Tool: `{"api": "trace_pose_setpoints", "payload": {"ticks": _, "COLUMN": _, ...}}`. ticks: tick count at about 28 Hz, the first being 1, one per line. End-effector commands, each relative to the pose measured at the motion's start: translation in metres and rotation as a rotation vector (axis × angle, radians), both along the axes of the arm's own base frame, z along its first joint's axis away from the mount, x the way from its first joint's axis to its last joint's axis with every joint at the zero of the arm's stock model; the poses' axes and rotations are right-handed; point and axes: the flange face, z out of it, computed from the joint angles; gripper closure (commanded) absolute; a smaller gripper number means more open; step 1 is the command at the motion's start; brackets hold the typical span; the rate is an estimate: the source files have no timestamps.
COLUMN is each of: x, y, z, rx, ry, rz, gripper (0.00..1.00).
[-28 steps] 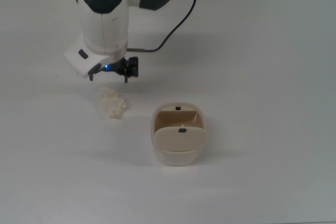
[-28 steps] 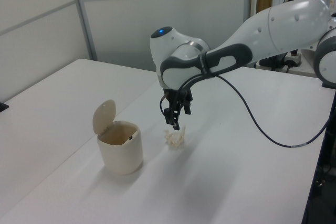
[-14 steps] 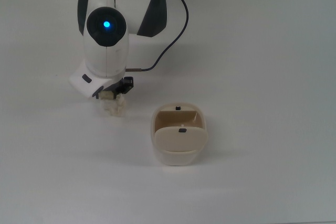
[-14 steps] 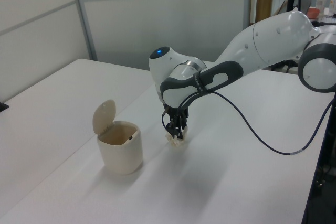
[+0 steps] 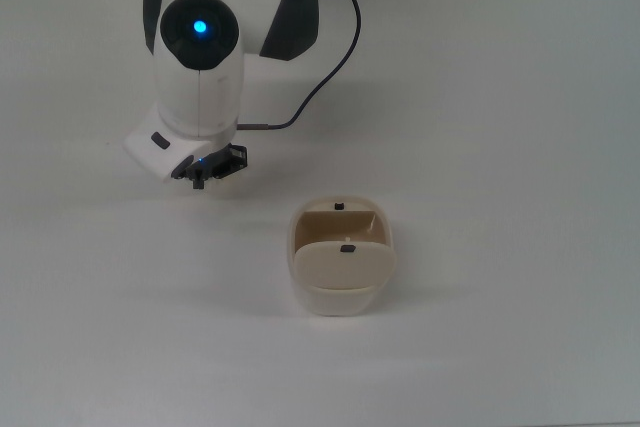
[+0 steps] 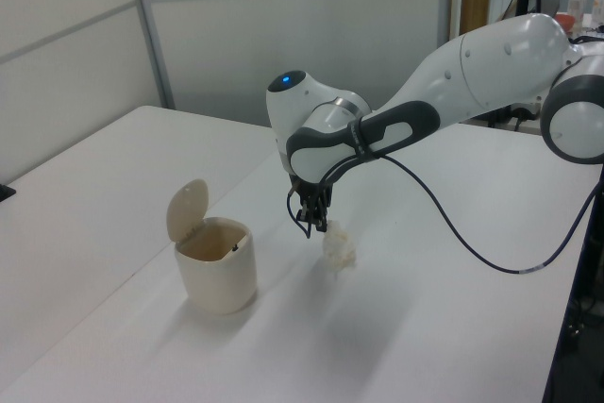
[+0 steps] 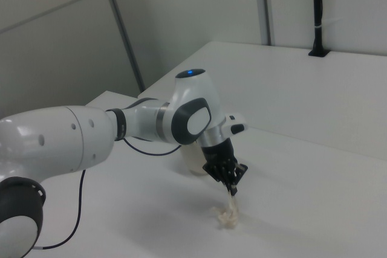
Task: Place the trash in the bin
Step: 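Close the gripper on the tissue and lift it off the table, then carry the held tissue over the open cream bin and lower it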
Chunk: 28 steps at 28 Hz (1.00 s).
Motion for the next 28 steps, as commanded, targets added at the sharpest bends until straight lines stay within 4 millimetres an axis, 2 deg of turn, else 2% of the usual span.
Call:
{"api": "trace_pose_setpoints", "payload": {"ticks": 1, "x": -0.005, "y": 0.008, "z": 0.033, "rx": -0.009, "ry": -0.048, "rz": 0.034, "gripper": 1.0}}
{"api": "trace_pose_setpoints", "payload": {"ticks": 6, "x": -0.004, "y": 0.015, "z": 0.064, "rx": -0.002, "ry": -0.105, "rz": 0.027, "gripper": 1.0}}
{"api": "trace_pose_setpoints", "payload": {"ticks": 7, "x": -0.004, "y": 0.019, "z": 0.078, "rx": 0.002, "ry": -0.13, "rz": 0.03, "gripper": 1.0}}
{"api": "trace_pose_setpoints", "payload": {"ticks": 10, "x": -0.003, "y": 0.034, "z": 0.097, "rx": 0.028, "ry": -0.166, "rz": 0.04, "gripper": 1.0}}
{"api": "trace_pose_setpoints", "payload": {"ticks": 13, "x": 0.0, "y": 0.045, "z": 0.124, "rx": 0.051, "ry": -0.22, "rz": 0.047, "gripper": 1.0}}
{"api": "trace_pose_setpoints", "payload": {"ticks": 16, "x": 0.003, "y": 0.056, "z": 0.141, "rx": 0.071, "ry": -0.259, "rz": 0.058, "gripper": 1.0}}
{"api": "trace_pose_setpoints", "payload": {"ticks": 17, "x": 0.008, "y": 0.064, "z": 0.154, "rx": 0.092, "ry": -0.319, "rz": 0.069, "gripper": 1.0}}
{"api": "trace_pose_setpoints", "payload": {"ticks": 19, "x": 0.012, "y": 0.078, "z": 0.164, "rx": 0.121, "ry": -0.392, "rz": 0.09, "gripper": 1.0}}
{"api": "trace_pose_setpoints", "payload": {"ticks": 21, "x": 0.016, "y": 0.089, "z": 0.171, "rx": 0.146, "ry": -0.458, "rz": 0.106, "gripper": 1.0}}
{"api": "trace_pose_setpoints", "payload": {"ticks": 24, "x": 0.023, "y": 0.103, "z": 0.17, "rx": 0.169, "ry": -0.547, "rz": 0.133, "gripper": 1.0}}
{"api": "trace_pose_setpoints", "payload": {"ticks": 28, "x": 0.03, "y": 0.12, "z": 0.154, "rx": 0.195, "ry": -0.58, "rz": 0.159, "gripper": 1.0}}
